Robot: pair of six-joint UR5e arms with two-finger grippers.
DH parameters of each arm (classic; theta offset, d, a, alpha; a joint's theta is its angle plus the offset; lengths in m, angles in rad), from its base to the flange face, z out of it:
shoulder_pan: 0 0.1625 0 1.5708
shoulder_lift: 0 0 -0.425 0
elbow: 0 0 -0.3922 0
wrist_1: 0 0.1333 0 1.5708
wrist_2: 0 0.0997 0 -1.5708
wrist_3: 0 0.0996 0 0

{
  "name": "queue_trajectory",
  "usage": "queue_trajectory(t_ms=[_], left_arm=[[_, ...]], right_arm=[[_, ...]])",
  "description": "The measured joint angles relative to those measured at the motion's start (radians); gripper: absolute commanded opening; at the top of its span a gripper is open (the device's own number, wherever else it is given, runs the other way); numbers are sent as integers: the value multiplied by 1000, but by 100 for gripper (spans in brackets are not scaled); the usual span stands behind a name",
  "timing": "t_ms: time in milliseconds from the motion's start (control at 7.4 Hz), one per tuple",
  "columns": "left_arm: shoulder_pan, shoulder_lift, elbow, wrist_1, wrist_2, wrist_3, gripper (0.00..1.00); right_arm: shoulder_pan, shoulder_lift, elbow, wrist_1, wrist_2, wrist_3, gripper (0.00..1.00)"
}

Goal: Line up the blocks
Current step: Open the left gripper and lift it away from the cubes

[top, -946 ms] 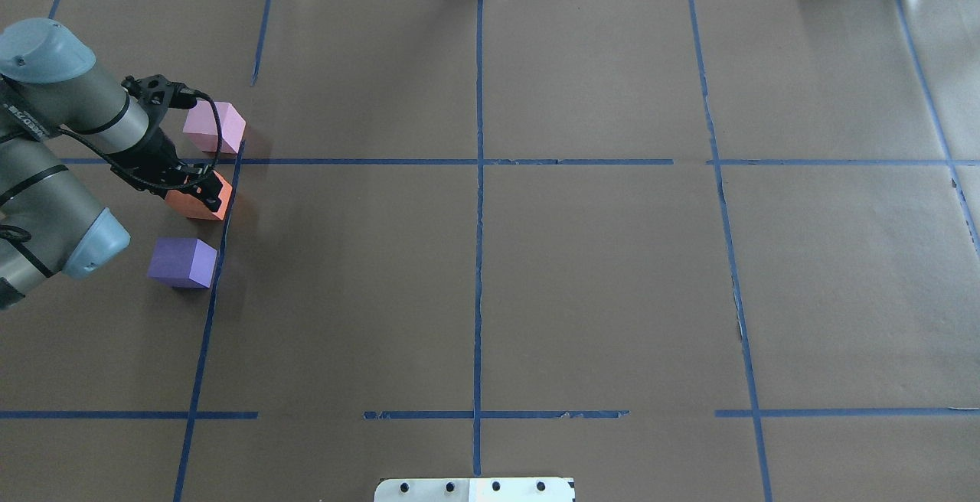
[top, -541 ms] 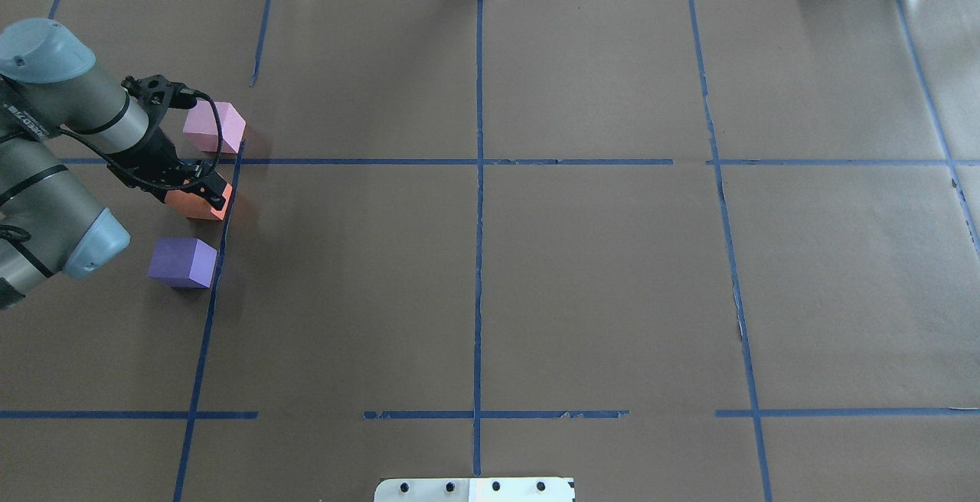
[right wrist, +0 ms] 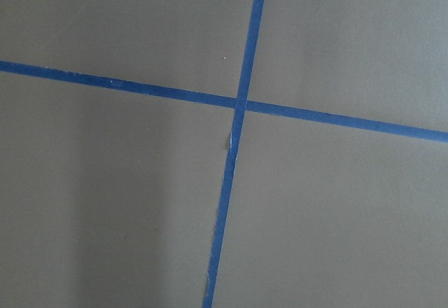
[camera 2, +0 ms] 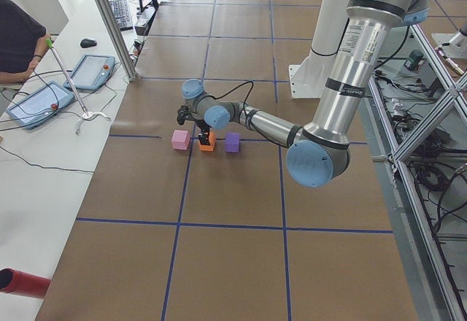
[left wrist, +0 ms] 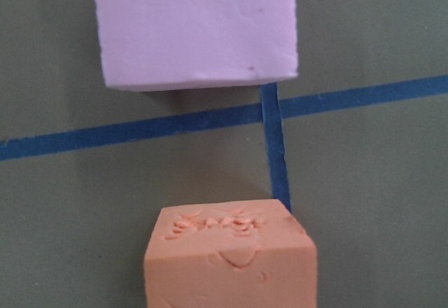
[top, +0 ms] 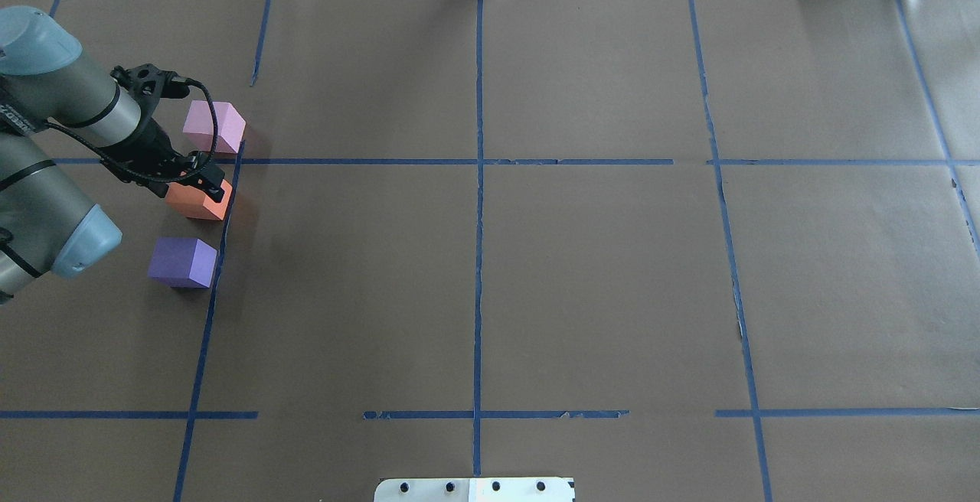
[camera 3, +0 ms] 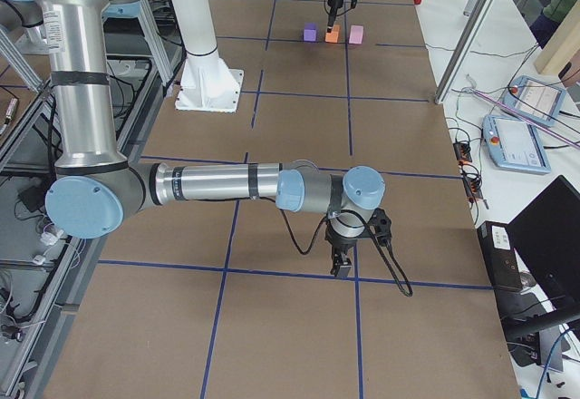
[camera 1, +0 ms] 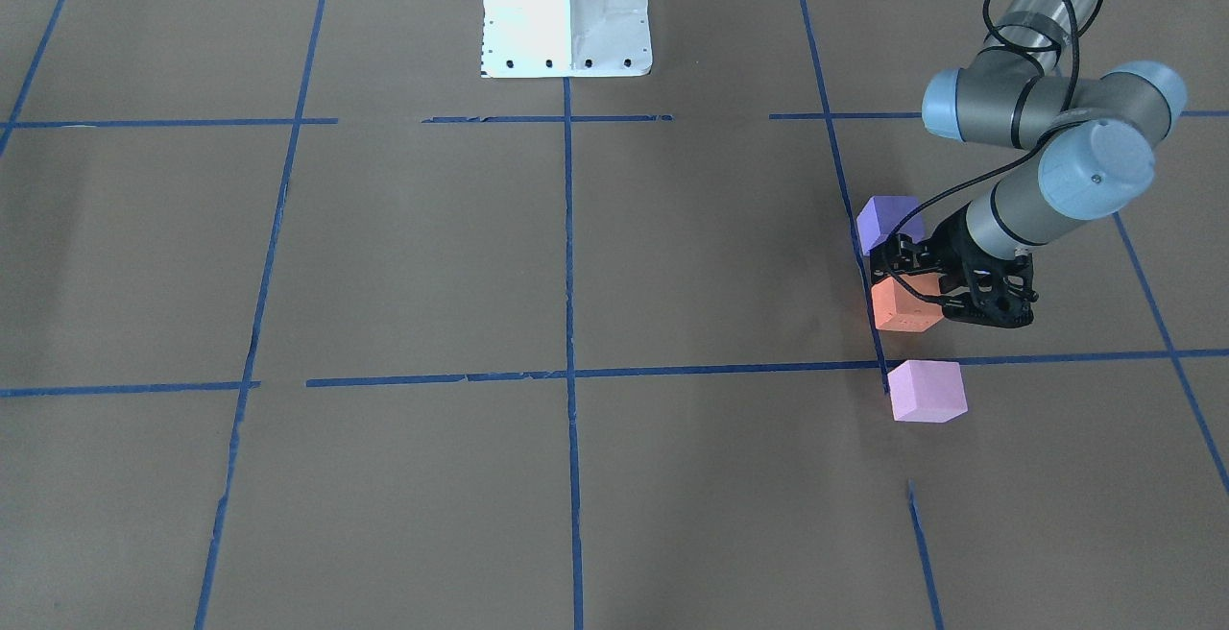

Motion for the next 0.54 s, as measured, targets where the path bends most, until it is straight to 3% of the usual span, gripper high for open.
queue_trajectory(t_ms=[541], left_arm=[[-108, 15, -113, 147, 10, 67, 100]], right_arm=[[0, 0, 0, 0, 0, 0, 100]])
